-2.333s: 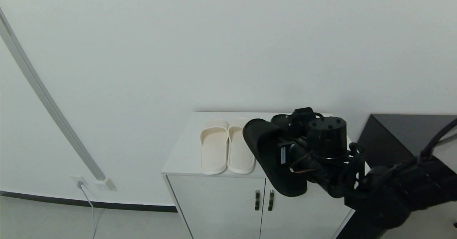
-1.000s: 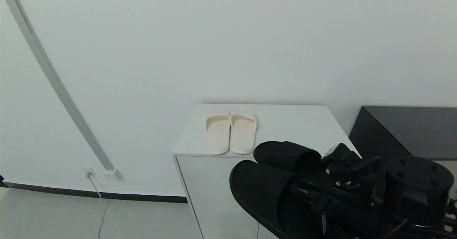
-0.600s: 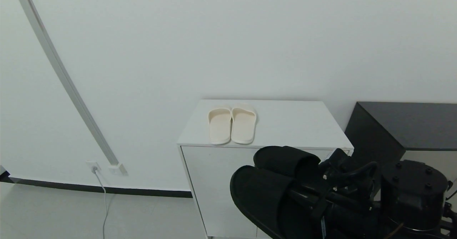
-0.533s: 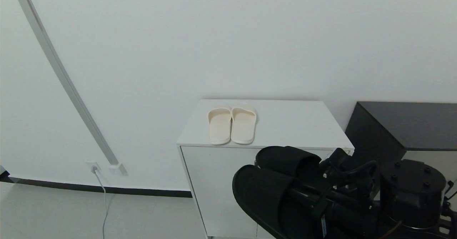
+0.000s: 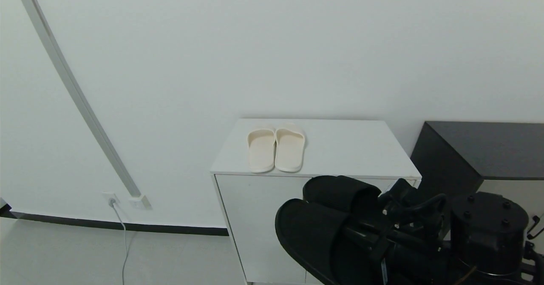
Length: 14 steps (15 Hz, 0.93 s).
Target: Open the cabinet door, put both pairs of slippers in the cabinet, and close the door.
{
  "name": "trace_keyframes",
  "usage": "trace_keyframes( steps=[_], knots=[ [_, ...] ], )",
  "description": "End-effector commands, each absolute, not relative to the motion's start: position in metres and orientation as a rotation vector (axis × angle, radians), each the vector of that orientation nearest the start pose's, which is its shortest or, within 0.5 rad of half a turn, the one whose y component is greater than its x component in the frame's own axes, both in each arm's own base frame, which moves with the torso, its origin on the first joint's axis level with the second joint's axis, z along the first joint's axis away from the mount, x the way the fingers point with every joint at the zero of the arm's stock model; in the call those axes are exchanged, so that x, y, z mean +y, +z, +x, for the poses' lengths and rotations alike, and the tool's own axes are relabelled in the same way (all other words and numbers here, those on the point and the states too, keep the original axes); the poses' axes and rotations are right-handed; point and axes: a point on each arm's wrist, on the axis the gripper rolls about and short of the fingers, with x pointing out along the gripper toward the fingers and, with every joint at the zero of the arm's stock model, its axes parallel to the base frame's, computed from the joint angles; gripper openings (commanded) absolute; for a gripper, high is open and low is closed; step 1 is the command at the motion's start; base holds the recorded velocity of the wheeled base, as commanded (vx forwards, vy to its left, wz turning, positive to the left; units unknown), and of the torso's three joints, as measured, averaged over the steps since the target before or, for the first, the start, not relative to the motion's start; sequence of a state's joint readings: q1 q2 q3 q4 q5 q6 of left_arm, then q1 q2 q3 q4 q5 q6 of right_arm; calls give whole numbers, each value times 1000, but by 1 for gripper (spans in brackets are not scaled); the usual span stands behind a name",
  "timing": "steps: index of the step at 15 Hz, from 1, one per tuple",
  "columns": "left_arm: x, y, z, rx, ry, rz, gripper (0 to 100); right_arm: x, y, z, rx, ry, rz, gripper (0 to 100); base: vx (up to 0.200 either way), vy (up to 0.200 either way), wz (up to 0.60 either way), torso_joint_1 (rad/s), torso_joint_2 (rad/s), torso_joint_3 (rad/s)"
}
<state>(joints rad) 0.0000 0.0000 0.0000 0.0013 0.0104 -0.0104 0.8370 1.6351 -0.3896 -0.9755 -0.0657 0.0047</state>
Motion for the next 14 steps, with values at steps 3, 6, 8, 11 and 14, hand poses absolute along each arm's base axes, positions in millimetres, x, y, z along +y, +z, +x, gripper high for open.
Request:
trace_keyframes(
  steps=[3,6,8,11,14],
  knots=[
    [0,75,-23,1,11,-11,0,181,127,165,262,767,-134,0,0,0,0,-113,246,134],
    [0,75,-23,1,9,-11,100,181,127,165,262,767,-136,0,0,0,0,-155,370,206],
    [0,75,-23,1,11,-11,100,181,126,164,262,769,-138,0,0,0,0,-166,388,215],
    [0,75,-23,1,11,-9,100,180,124,164,272,767,-143,0,0,0,0,-185,442,251],
    [0,75,-23,1,11,-9,100,181,121,164,266,769,-159,0,0,0,0,-225,544,318]
  ],
)
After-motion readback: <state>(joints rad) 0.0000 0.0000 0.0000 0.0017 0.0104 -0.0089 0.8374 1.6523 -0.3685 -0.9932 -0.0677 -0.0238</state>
